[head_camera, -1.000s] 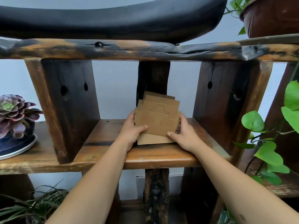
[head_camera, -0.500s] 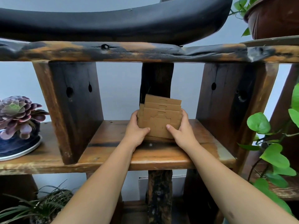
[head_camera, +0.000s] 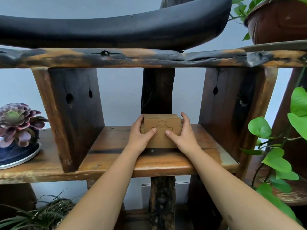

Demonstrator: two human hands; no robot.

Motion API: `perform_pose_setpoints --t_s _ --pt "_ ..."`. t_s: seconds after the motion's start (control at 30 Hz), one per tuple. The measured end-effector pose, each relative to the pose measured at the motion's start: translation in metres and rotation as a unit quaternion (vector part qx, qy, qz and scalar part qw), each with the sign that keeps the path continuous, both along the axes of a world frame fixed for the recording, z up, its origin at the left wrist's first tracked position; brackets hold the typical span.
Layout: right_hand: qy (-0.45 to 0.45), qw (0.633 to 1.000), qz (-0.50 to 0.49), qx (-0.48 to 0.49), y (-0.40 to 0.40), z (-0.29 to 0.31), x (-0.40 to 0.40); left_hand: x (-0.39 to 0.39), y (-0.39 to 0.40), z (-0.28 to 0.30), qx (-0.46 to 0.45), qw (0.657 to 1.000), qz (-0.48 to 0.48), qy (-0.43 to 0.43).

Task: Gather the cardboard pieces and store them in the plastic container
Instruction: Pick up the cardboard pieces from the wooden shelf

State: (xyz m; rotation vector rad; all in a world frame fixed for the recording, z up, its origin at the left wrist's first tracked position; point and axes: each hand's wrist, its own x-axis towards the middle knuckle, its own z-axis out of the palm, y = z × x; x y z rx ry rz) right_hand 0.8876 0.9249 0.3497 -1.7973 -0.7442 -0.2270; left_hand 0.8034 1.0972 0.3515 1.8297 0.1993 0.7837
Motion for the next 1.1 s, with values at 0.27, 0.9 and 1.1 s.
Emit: perform_pose_setpoints --t_s 0.27,0.9,1.1 --pt "-0.011 0.999 -0.044 -0.02 0.003 -0.001 0.006 0.006 -0.001 -0.005 0.034 0.997 0.06 0.021" --pt "0.08 0.995 0.031 -0.044 -0.003 0.001 0.008 0.008 0.004 -0.01 0.047 0.993 -0.015 0.104" --pt "0.079 0.995 -0.035 -0.057 0.003 -0.001 0.012 0.014 0.003 -0.009 0.06 0.99 0.0 0.128"
